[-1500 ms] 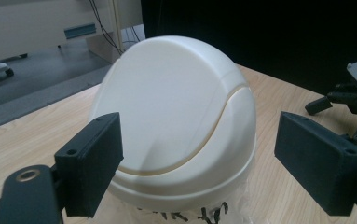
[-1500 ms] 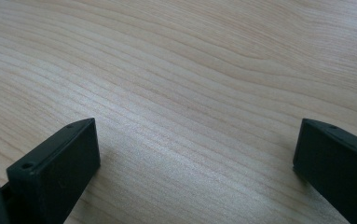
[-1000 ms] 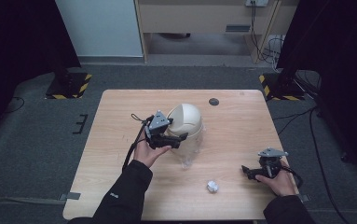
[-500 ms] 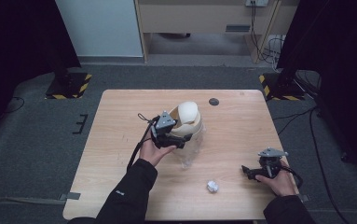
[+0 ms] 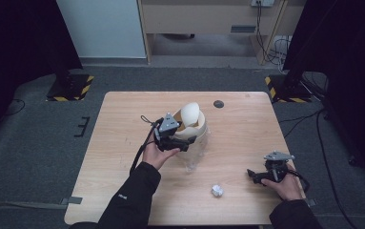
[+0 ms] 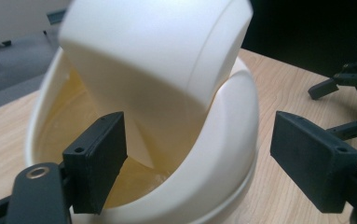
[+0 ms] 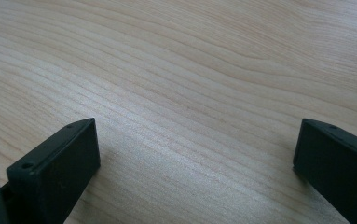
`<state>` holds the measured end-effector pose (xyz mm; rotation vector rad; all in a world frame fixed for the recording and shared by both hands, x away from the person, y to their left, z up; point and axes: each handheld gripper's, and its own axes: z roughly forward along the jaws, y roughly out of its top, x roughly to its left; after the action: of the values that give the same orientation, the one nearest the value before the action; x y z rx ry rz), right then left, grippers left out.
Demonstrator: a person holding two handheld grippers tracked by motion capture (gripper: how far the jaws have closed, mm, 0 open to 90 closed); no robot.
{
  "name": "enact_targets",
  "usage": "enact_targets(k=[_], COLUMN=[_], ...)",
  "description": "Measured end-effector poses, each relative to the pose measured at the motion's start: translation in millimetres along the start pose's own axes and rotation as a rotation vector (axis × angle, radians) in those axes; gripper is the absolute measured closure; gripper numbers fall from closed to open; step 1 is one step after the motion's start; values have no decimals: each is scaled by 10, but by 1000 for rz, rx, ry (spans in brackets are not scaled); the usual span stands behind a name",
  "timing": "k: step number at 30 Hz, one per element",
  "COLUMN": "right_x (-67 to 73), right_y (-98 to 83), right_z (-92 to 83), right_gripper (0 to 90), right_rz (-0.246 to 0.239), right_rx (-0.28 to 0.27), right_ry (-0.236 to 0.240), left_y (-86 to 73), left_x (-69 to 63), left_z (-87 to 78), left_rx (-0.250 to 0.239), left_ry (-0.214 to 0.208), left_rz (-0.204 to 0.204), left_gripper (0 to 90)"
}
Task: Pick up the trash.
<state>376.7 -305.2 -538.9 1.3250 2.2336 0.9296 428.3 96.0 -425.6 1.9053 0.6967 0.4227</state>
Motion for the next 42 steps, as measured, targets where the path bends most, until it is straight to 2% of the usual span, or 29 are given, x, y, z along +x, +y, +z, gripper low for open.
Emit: enact_targets(k=[2, 4, 7, 9, 10, 11, 15, 22, 26, 33, 34, 36, 42], right_x=[0, 1, 0, 1, 1, 0, 1, 0, 0, 0, 0, 1, 0], right_y=[0, 0, 0, 0, 0, 0, 0, 0, 0, 0, 0, 0, 0], right_z=[0, 0, 0, 0, 0, 0, 0, 0, 0, 0, 0, 0, 0], right_gripper=[7, 7, 7, 7, 7, 7, 7, 7, 7, 7, 7, 7, 7], right_rz=[0, 1, 0, 1, 1, 0, 1, 0, 0, 0, 0, 1, 0], right_rx=[0, 0, 0, 0, 0, 0, 0, 0, 0, 0, 0, 0, 0], right_ry=[0, 0, 0, 0, 0, 0, 0, 0, 0, 0, 0, 0, 0], left_y=[9, 30, 36, 35, 35, 23, -40, -197, -256, -384, -412, -435, -494], left_x=[-1, -6, -15, -45, -45, -61, -81, -130, -164, -310, -357, -396, -492], left_z=[-33, -142, -210, -333, -333, -409, -544, -697, -718, -658, -613, -576, -475], left_rx=[-7, -22, -27, -36, -36, -37, -26, -11, -4, 7, 27, 36, 58], left_ry=[2, 10, 14, 18, 18, 17, 19, 14, 10, -27, -39, -47, -85], left_rz=[3, 6, 8, 16, 16, 21, 32, 26, 24, 18, 35, 42, 48], left_gripper=[180, 180, 180, 180, 181, 181, 182, 185, 188, 192, 192, 192, 196])
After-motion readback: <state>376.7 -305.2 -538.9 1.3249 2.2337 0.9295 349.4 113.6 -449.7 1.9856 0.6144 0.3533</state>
